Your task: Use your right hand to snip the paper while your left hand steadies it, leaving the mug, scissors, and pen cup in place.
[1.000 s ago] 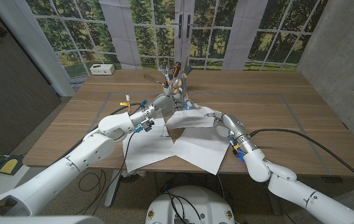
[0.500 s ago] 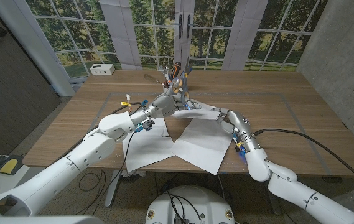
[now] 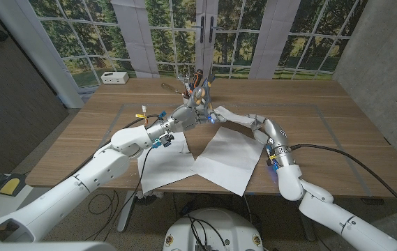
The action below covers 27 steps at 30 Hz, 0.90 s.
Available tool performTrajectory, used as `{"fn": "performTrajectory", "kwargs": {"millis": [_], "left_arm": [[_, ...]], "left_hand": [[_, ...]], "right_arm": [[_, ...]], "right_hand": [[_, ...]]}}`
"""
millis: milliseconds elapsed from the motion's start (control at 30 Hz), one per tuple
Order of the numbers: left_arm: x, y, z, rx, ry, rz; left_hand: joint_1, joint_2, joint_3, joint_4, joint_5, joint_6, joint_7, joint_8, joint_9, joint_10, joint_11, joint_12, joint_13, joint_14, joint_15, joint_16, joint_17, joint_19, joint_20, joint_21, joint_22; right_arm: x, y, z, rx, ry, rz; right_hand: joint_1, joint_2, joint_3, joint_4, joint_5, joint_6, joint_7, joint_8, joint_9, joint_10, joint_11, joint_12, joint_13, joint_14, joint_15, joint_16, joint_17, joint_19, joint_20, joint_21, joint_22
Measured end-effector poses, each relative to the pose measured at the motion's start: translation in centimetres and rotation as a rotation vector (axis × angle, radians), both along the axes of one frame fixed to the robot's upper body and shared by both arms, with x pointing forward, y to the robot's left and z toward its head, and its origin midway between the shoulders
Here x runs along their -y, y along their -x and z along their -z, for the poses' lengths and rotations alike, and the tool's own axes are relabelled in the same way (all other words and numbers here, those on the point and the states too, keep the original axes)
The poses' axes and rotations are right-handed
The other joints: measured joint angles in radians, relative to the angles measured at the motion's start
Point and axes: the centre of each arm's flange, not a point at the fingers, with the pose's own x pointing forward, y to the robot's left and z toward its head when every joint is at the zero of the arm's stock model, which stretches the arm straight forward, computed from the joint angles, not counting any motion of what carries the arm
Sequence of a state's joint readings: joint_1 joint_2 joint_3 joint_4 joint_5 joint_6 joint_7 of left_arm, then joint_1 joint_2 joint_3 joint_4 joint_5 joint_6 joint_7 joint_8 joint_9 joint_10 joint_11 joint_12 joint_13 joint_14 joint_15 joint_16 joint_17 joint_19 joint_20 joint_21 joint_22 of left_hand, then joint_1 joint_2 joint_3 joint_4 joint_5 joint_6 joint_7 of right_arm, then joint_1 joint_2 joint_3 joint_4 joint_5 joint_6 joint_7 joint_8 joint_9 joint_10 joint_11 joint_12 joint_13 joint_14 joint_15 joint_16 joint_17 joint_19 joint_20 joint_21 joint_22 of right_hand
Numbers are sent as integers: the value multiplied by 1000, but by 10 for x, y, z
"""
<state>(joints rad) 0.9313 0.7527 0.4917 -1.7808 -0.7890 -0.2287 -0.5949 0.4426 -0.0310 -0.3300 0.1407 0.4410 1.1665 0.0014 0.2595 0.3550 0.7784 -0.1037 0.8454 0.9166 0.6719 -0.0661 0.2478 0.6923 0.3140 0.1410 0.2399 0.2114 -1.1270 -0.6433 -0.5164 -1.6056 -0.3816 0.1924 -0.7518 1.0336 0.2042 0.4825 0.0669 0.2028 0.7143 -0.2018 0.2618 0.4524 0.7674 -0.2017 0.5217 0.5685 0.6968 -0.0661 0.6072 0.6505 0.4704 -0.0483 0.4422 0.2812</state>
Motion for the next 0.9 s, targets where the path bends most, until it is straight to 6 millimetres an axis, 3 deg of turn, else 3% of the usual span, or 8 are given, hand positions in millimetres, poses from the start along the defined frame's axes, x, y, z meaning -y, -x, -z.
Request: {"fn": "performTrajectory", "kwargs": {"millis": [900], "left_arm": [[5,-11,-11,-46,-24,17]], "left_hand": [[0,0,0,0,0,-3,2,0,2,0,0,2,3,0,0,0,0,0,0,0,0]], "right_arm": [[26,-8,-32,131,-16,114]], "right_hand": [[0,0,8,-1,-1,0,0,-7,12,-4,4,12,20,0,0,0,24,0,0,21,5]]}}
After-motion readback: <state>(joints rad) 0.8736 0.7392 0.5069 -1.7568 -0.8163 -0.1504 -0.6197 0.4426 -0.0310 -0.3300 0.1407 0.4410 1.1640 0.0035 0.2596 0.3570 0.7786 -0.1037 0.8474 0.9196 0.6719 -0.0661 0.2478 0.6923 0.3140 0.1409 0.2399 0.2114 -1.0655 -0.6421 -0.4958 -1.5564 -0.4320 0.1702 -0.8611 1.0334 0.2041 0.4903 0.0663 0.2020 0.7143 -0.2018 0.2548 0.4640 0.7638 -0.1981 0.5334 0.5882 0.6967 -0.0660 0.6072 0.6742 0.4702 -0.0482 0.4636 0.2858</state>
